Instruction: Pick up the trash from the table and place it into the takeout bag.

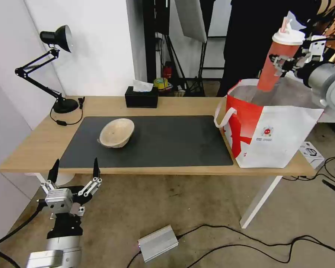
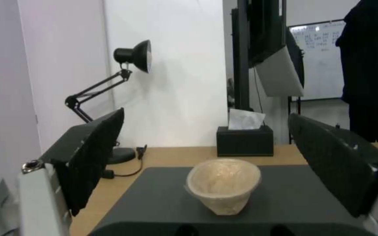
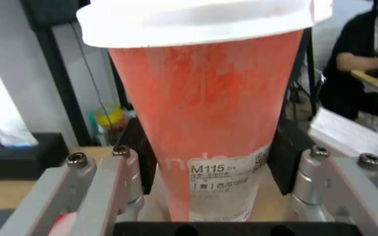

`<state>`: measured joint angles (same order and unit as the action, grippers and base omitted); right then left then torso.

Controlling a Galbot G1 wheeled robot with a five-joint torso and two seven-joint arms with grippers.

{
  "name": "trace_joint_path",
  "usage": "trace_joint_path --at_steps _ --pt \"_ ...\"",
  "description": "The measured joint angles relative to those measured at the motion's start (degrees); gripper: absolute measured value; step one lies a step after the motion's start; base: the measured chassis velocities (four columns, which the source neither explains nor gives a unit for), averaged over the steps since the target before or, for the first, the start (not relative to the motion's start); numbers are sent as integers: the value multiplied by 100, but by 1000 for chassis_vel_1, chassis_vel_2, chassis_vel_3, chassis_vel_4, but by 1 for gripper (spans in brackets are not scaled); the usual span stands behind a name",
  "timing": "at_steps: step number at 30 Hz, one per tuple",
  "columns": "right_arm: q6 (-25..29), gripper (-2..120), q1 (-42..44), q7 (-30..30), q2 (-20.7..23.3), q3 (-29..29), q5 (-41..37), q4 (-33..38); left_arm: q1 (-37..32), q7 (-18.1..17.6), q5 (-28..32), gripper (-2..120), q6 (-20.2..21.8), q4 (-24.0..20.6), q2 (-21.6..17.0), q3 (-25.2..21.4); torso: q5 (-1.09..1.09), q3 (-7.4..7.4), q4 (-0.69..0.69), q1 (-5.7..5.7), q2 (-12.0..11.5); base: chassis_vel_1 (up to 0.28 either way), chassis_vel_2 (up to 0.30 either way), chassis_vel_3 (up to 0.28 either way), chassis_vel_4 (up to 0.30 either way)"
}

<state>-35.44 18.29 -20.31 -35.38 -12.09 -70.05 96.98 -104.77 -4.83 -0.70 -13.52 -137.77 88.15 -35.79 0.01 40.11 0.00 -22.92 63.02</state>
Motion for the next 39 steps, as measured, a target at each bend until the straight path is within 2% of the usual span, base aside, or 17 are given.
trace_joint_path --at_steps 14,18,30,39 --pt "-328 50 -203 138 -90 307 253 -622 24 -7 65 100 -128 53 16 -39 -1 0 0 0 0 0 0 0 0" --pt "-577 50 -378 249 -77 439 259 -739 21 -8 87 100 -130 54 11 -43 -1 0 0 0 0 0 0 0 0" --pt "-605 49 -812 452 -130 976 408 -1231 12 -13 100 100 -136 50 27 -41 -1 0 0 0 0 0 0 0 0" --pt "-600 49 -819 498 -156 1210 479 -1311 3 -23 107 100 -139 37 32 -61 -1 0 0 0 0 0 0 0 0"
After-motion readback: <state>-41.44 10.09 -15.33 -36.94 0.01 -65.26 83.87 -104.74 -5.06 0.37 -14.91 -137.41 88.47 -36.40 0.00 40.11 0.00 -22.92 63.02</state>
